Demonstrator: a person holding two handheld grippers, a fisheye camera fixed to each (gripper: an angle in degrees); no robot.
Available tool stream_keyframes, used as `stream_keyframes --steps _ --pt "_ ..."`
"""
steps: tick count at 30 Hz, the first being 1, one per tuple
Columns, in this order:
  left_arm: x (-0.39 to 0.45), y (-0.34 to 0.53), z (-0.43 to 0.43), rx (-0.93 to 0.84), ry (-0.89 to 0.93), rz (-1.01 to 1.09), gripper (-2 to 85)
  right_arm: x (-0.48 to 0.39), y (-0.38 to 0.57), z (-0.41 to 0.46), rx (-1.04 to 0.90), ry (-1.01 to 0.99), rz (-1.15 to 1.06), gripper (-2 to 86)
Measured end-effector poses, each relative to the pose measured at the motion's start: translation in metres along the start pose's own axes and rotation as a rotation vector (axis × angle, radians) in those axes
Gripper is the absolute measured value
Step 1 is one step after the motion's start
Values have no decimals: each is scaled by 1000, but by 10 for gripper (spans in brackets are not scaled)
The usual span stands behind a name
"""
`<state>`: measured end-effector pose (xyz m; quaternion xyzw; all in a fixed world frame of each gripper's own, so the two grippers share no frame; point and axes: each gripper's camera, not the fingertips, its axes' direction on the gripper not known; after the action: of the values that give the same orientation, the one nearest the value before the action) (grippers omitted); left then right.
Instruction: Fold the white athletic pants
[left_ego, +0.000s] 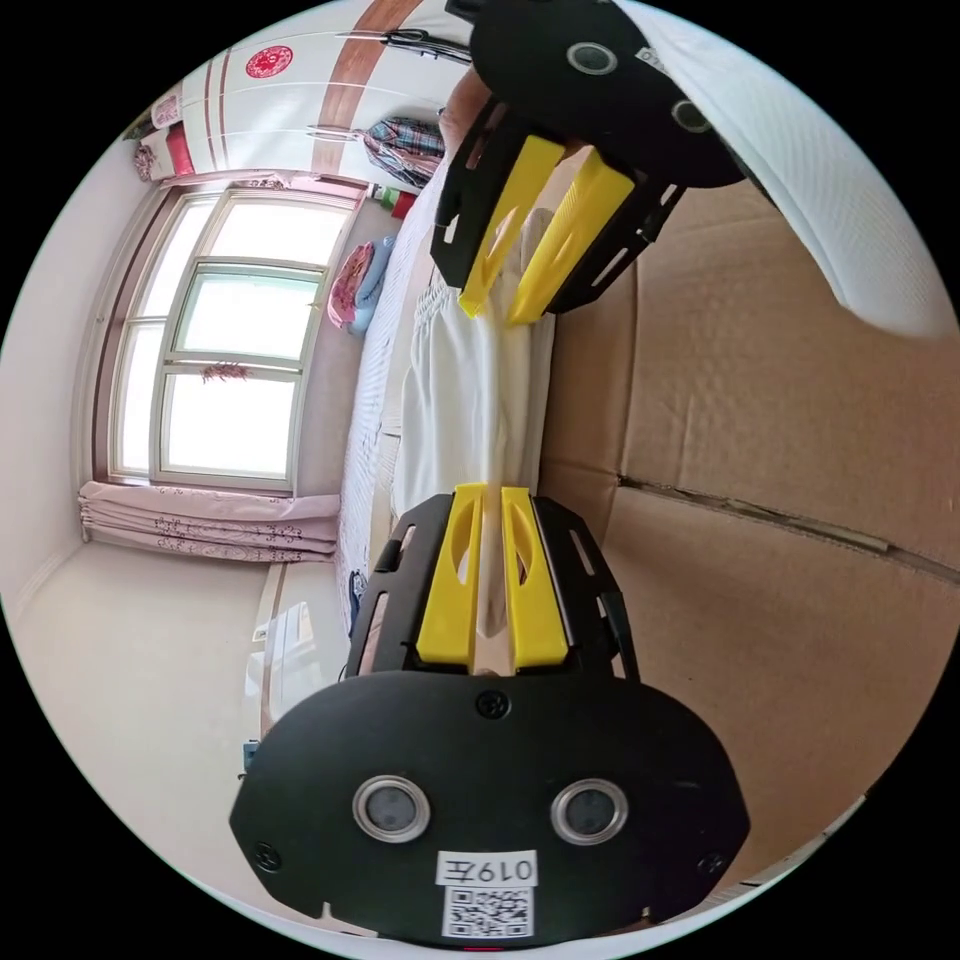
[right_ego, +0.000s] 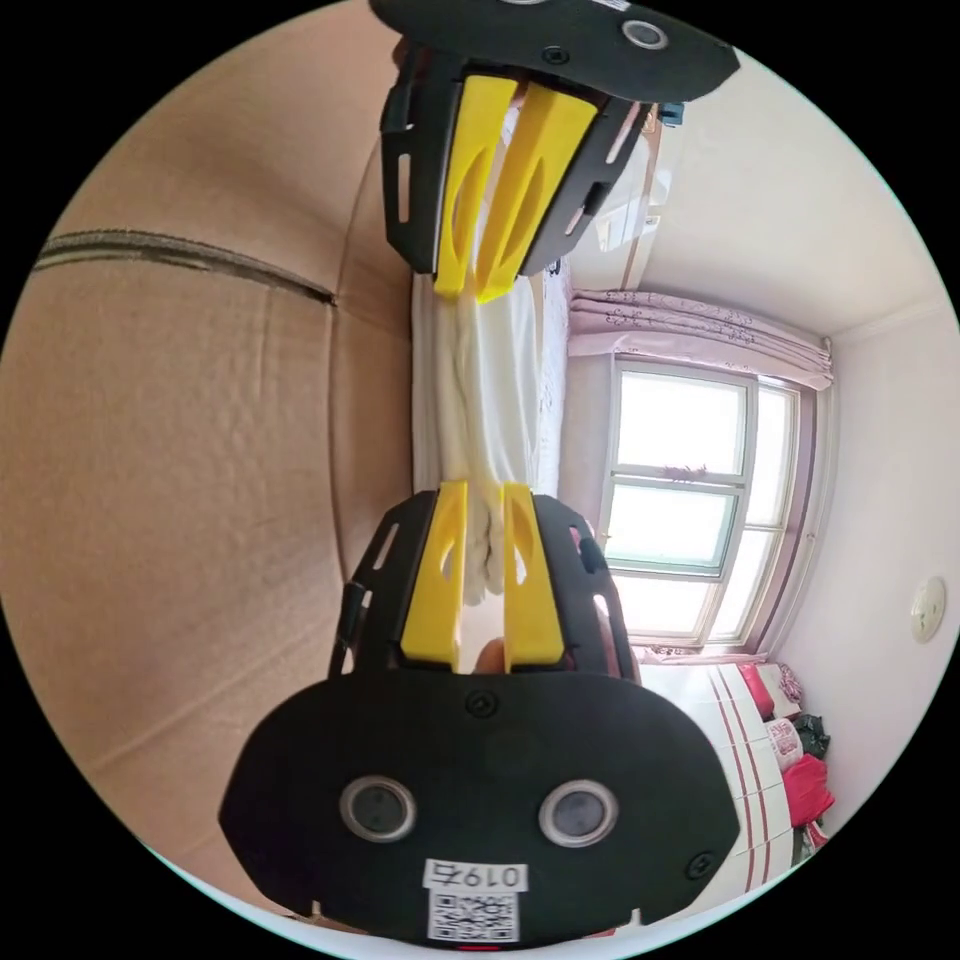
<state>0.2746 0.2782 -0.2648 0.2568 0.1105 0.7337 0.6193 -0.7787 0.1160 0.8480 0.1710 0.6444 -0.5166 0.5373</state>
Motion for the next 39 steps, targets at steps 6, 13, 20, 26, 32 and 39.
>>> stream_keyframes --steps 6,13,20,26,32,39 --pt "-3 9 1 27 5 -5 16 -2 18 0 22 -27 2 -7" --pt "-9 18 8 51 41 -4 16 -10 29 6 45 -46 27 2" --pt "-30 29 -18 149 75 -46 43 6 59 -2 102 -17 41 81" --pt "-45 3 -12 190 104 -56 51 9 64 23 74 -32 -29 80" --pt "-53 -10 8 173 156 -72 24 7 67 25 104 -28 -64 21" --pt "-62 -3 2 176 152 -89 17 6 74 20 118 -54 -58 -4"
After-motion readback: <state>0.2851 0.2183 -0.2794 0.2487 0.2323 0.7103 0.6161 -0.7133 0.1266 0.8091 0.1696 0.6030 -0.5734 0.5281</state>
